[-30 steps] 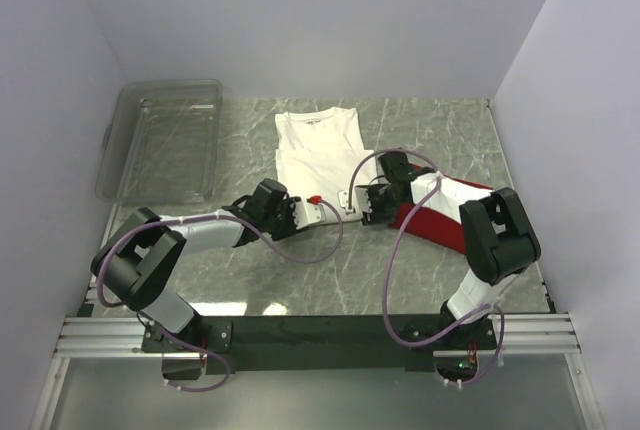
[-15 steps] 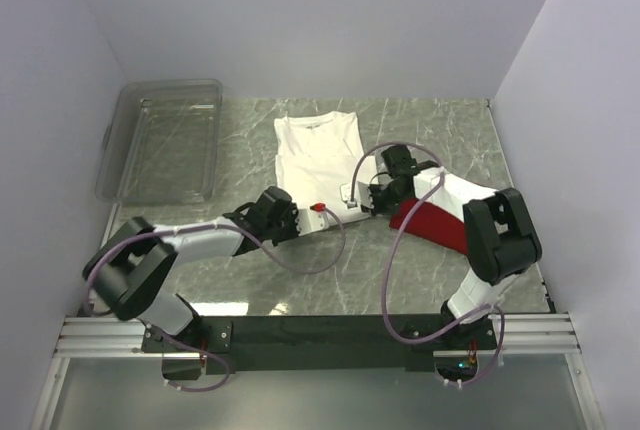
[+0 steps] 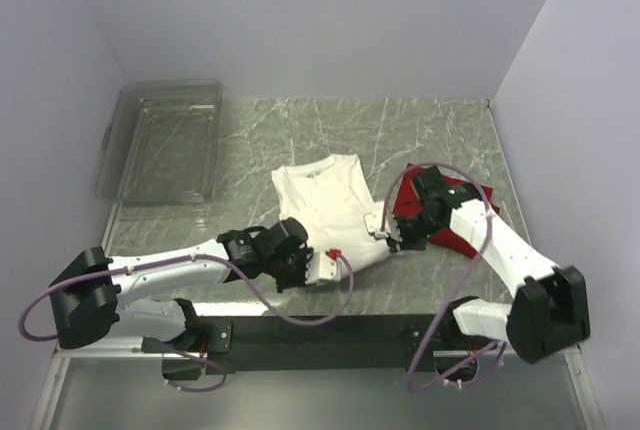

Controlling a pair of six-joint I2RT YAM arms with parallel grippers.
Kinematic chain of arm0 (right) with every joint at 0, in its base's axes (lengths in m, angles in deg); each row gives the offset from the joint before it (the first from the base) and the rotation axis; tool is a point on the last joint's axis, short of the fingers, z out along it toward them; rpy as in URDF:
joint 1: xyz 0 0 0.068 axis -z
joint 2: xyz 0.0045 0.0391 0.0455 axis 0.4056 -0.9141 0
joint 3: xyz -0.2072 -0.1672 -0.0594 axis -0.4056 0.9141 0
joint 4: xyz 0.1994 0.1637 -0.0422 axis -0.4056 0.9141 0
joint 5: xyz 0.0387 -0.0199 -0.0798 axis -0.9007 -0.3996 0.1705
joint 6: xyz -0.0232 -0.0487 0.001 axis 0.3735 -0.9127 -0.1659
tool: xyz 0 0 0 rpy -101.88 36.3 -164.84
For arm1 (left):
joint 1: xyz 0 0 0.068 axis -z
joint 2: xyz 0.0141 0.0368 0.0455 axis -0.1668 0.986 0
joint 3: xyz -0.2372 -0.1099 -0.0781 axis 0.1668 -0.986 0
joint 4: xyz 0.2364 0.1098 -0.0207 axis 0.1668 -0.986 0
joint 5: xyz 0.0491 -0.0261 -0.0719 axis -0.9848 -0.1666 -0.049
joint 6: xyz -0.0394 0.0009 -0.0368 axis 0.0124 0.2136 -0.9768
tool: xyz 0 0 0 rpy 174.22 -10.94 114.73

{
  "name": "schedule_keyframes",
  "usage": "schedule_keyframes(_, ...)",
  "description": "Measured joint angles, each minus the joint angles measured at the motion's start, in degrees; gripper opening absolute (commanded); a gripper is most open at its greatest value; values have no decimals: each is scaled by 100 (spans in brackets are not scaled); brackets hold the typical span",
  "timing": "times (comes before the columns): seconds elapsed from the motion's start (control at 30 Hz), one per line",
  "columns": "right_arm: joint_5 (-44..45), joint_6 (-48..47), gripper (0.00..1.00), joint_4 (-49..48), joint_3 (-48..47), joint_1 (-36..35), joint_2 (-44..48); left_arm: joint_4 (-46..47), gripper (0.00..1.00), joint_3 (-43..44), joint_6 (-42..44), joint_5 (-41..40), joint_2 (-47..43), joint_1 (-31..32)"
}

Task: Fold and stack the t-shirts
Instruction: Fold the tshirt

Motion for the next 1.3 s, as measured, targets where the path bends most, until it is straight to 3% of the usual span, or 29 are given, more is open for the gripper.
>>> schedule_keyframes(0.17, -192, 70, 0, 831, 85, 0, 942, -706, 1, 481, -380, 142, -70, 750)
schedule_keyframes(0.3, -170, 518, 0, 903, -197, 0, 933, -874, 0, 721, -380, -221, -551, 629)
schedule_keyframes(0.37, -140, 848, 0, 828, -662, -2, 481, -833, 0, 754, -299, -330, -798, 197)
schedule_keyframes(0.47, -116, 1416, 0, 553, -1572, 2, -494, -660, 0, 826, -109, -295, -809, -929)
schedule_keyframes(0.57, -142, 2048, 0, 129, -2559, 2, -1530, -356, 1, 907, 98, -323, -424, -1923)
schedule_keyframes(0.7, -203, 2949, 0, -216, -3884, -2, -2826, 157, 1, 1051, 245, -363, 369, -2621)
schedule_keyframes(0.93, 37, 4266, 0, -785, -5270, -4, -4347, 1156, 1, 1414, 236, -876, 1676, -3230)
schedule_keyframes(1.3, 1060, 5613, 0, -1753, -5318, -4, -5045, 2293, 1, 1589, 166, -1458, 2538, -3322)
